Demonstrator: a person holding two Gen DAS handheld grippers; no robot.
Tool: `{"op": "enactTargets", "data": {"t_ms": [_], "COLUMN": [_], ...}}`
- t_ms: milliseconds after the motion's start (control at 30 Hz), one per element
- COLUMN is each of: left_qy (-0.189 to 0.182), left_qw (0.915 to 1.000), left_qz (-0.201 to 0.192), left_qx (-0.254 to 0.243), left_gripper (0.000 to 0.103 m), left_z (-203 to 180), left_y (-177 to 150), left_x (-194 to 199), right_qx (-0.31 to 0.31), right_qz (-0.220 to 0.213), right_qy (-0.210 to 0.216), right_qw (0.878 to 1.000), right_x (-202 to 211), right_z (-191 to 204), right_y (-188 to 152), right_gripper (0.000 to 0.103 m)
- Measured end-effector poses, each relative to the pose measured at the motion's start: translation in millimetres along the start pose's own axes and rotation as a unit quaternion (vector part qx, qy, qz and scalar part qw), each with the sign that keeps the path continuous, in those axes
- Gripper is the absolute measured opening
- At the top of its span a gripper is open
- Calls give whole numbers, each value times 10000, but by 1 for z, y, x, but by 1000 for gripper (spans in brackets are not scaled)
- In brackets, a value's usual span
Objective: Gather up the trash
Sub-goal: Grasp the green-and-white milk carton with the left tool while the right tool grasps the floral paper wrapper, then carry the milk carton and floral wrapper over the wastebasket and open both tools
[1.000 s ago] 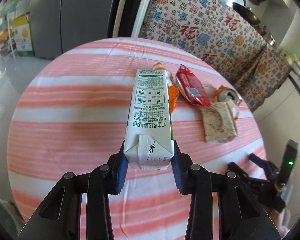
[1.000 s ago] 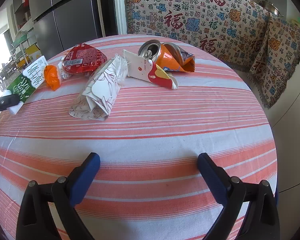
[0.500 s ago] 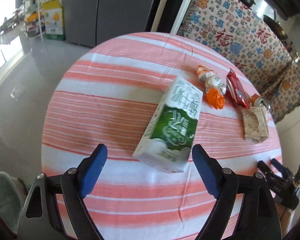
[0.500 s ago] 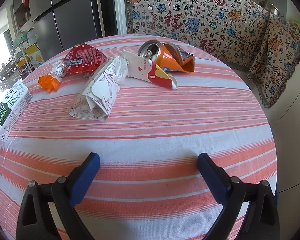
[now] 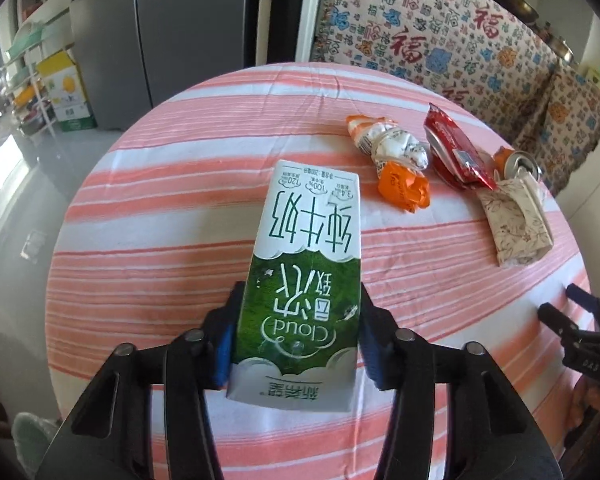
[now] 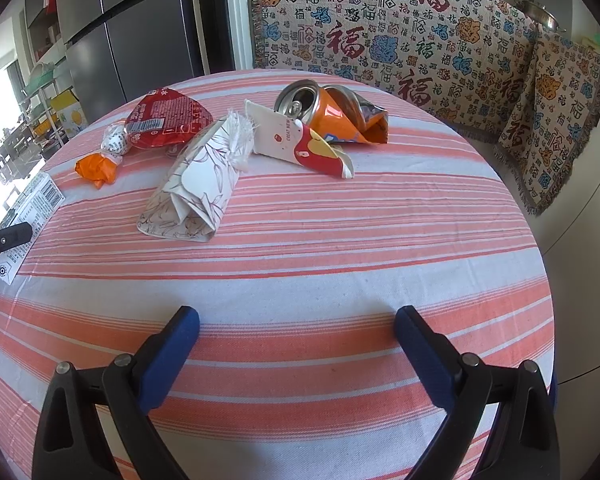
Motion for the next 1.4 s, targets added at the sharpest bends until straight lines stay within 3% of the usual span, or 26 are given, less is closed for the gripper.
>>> {"op": "enactTargets", "data": {"t_ms": [133,233,367,433,600,633,667,700,833,1033,1133,1200,1333,1400], "left_qy": [82,41,-7,-76,1,72,71,130,152,-192,-228,-111,181,296], "left_qw": [9998,9997,9999,9999,9998,9997,9993,9989,9984,9986,9984,9983,9975,9975], "left_qz": [-61,-54,-77,-98,-138,-126,-79,-63,-30,163,211,185,176,79], "left_qx": [-197,-219,-109,-24,-144,-221,-369,-443,-538,-458,-473,-544,-657,-629], "left_gripper": [52,52,52,53,53,52,52,52,51,50,51,55,92,100], "left_z": [-11,-18,-16,-13,-13,-16,-18,-20,-26,-51,-69,-75,-75,-69], "left_y": [-11,-16,-16,-16,-19,-19,-20,-20,-23,-46,-60,-65,-68,-68], "left_x": [4,5,4,3,3,2,0,-1,-1,9,11,11,4,2], "right_qx": [-2,-202,-375,-286,-11,60,184,341,494,876,826,759,644,625], "right_qz": [-7,-61,192,491,818,706,562,394,324,6,-163,-282,-425,-416], "right_qy": [78,796,1165,1130,561,430,221,1,190,491,491,491,458,497], "right_qw": [10000,9966,9923,9920,9951,9966,9980,9986,9981,9949,9952,9955,9960,9959], "right_x": [2,14,15,3,-33,-33,-32,-29,-14,31,39,38,37,34], "right_z": [0,4,26,46,75,76,75,74,62,38,29,27,27,26], "right_y": [0,9,45,59,69,69,69,68,48,-22,-37,-38,-37,-36], "right_gripper": [100,100,100,100,99,94,72,65,65,65,67,67,76,80]}}
Point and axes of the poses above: each gripper's, at about its wrist camera, not at the fingertips, and x roughly against the way its jaws point, z to its left, y to its top, the point moved 6 cm from there along -x, roughly the way its jaws point, and after that the axes turned 15 degrees about -y, right-handed, at the moved point
